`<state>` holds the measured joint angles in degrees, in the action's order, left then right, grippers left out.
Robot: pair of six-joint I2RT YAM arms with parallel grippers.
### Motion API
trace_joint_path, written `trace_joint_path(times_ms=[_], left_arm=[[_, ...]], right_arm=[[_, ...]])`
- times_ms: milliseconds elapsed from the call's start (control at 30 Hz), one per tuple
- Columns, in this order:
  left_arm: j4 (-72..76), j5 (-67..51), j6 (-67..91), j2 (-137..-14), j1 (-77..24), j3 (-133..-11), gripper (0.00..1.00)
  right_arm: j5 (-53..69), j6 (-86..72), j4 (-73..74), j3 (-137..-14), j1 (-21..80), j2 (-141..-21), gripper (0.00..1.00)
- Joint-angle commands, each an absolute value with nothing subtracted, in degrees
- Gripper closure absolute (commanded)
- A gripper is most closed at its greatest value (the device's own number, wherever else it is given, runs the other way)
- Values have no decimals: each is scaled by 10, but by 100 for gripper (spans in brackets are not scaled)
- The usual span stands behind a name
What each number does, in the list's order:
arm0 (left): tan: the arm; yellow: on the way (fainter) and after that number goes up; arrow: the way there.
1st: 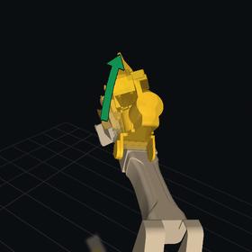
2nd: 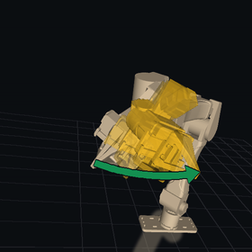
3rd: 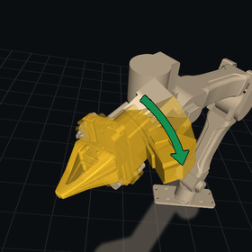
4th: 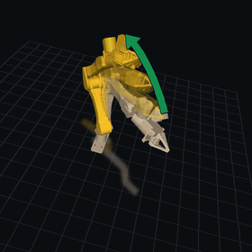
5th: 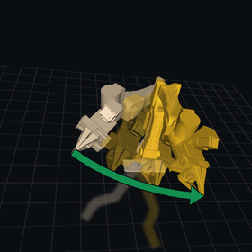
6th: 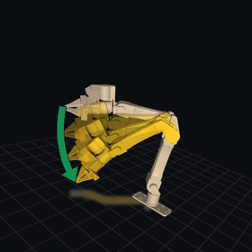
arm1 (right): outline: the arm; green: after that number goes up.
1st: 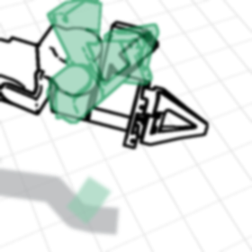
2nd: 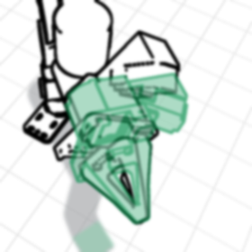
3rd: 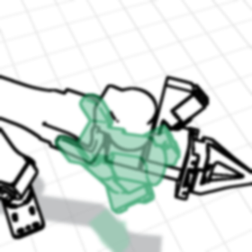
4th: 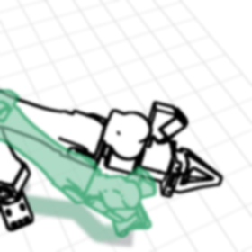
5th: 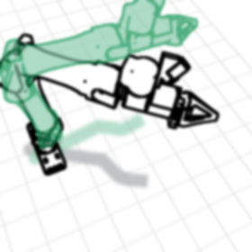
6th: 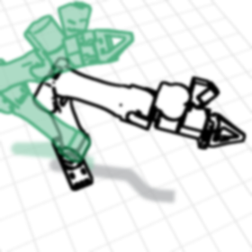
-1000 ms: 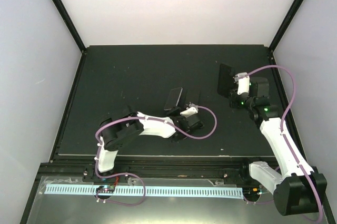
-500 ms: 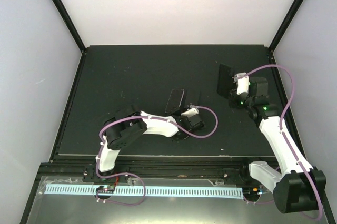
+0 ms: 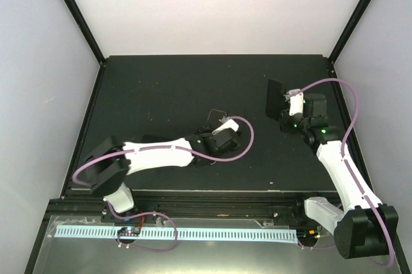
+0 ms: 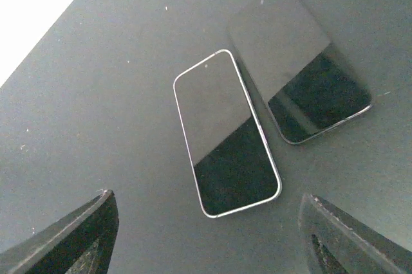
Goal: Take the phone out of the phone case
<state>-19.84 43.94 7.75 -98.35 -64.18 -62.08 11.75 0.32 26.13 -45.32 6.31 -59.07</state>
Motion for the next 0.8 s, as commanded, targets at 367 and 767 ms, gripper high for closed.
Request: trace_joint_path(times_ms=[367,767], left_arm=[[-413,85,117,-597,-539,-646,6],[-348,174,87,-494,-439,-490,7]], right_arm=[[156,200,460,-634,28,-790,99],[157,234,565,-706,-1,-978,99]])
